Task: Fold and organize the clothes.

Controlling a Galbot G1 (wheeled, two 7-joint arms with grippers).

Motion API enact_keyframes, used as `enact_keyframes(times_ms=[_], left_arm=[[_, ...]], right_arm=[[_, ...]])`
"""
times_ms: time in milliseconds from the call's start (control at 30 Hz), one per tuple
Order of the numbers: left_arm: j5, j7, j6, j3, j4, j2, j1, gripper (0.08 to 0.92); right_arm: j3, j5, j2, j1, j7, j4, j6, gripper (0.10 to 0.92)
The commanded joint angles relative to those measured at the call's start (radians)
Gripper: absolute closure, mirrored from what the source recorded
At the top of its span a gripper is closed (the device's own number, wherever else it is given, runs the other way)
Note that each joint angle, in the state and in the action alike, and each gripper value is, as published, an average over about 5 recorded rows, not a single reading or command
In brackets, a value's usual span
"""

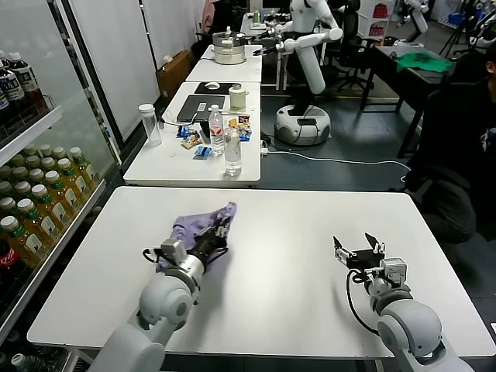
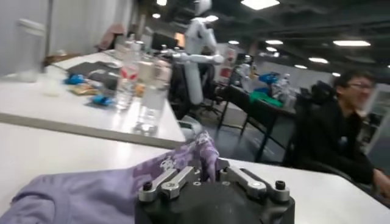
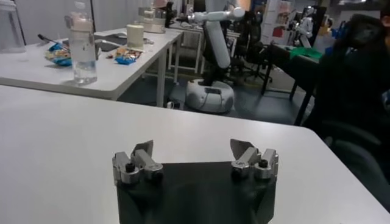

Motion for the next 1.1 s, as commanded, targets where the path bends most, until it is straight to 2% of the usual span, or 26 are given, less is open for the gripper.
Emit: enact_keyframes(times_ms=[33,200,367,600,867,1100], left_arm=[[0.030,0.049,-0.071,0.088,-0.082,-0.028,0.028,0.708],[0.080,-0.012,-0.078,-0.005,-0.153,0.019,0.119,0.553],[0.131,-0.080,-0.148,-0.178,-0.150,0.105,0.211,0.406],[0.094,-0.109,-0.180,-0.349,-0.132,0.148,0.300,0.213],[0.104,-0.111,-0.200,-0.386,-0.140,0.139,0.346,0.177],[0.113,-0.112,-0.207,-0.384,-0.135,0.136,0.354,0.177]], right_arm=[[-0.018,0.006,0.002,0.021,0.002,-0.002,-0.001,0.203],[-0.096,0.002,0.009,0.043,0.004,-0.003,-0.004,0.203],[-0.249,-0.007,0.043,0.113,0.015,-0.023,-0.009,0.203],[-0.508,-0.047,0.192,0.282,0.079,-0.173,-0.009,0.203],[-0.544,-0.064,0.322,0.361,0.136,-0.352,-0.011,0.203],[-0.546,-0.047,0.342,0.350,0.146,-0.394,-0.018,0.203]])
